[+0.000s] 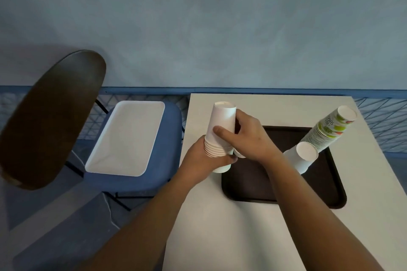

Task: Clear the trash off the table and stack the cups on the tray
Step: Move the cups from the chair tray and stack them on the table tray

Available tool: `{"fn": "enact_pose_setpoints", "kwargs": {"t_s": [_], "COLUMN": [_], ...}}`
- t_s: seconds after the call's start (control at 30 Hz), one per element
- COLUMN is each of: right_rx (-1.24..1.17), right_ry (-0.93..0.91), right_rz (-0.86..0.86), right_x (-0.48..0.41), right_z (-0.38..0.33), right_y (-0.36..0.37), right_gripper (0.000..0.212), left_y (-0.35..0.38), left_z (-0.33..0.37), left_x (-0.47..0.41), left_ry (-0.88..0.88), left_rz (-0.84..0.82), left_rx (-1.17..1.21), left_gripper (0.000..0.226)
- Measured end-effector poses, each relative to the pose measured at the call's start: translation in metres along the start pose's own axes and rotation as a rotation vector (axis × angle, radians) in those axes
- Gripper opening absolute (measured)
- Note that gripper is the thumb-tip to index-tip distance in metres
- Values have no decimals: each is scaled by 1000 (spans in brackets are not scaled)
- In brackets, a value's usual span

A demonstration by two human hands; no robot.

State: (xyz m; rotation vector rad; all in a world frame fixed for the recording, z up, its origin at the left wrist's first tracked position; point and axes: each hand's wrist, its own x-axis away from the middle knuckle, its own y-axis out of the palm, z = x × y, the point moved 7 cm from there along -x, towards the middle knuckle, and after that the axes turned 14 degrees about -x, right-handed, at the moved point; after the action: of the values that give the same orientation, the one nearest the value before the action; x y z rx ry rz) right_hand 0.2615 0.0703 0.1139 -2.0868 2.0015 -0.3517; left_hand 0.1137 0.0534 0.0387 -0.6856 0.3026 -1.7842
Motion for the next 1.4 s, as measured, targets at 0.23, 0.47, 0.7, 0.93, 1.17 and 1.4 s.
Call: {"fn": "enact_pose_setpoints", "kwargs": {"t_s": [0.23,0.47,0.7,0.93,1.17,1.4], "right_rx": [-61,-29,-343,-340,-20,-29], "right_ry": [-37,-94,14,171,179,399], "right_rz": [142,302,519,800,655,433], "right_x": [14,23,19,12,-12,-17], "right_z": [-11,-20,1,53,108,176], "right_y": [-6,-17,-44,-67,-38,-9], "right_gripper": [53,46,39,35,56,54], "left_y": [-10,-9,-7,-9,-13,-12], "left_z": [7,11,-8,-18,-11,-5], "left_x": [4,6,8,3,-1,-4], "left_ry": [27,48,21,29,51,53], "left_rz": [54,99,86,98,94,89], "left_rx": [-134,-233,-125,-6,84,78], "left_gripper": [72,75,70,83,77,74]}}
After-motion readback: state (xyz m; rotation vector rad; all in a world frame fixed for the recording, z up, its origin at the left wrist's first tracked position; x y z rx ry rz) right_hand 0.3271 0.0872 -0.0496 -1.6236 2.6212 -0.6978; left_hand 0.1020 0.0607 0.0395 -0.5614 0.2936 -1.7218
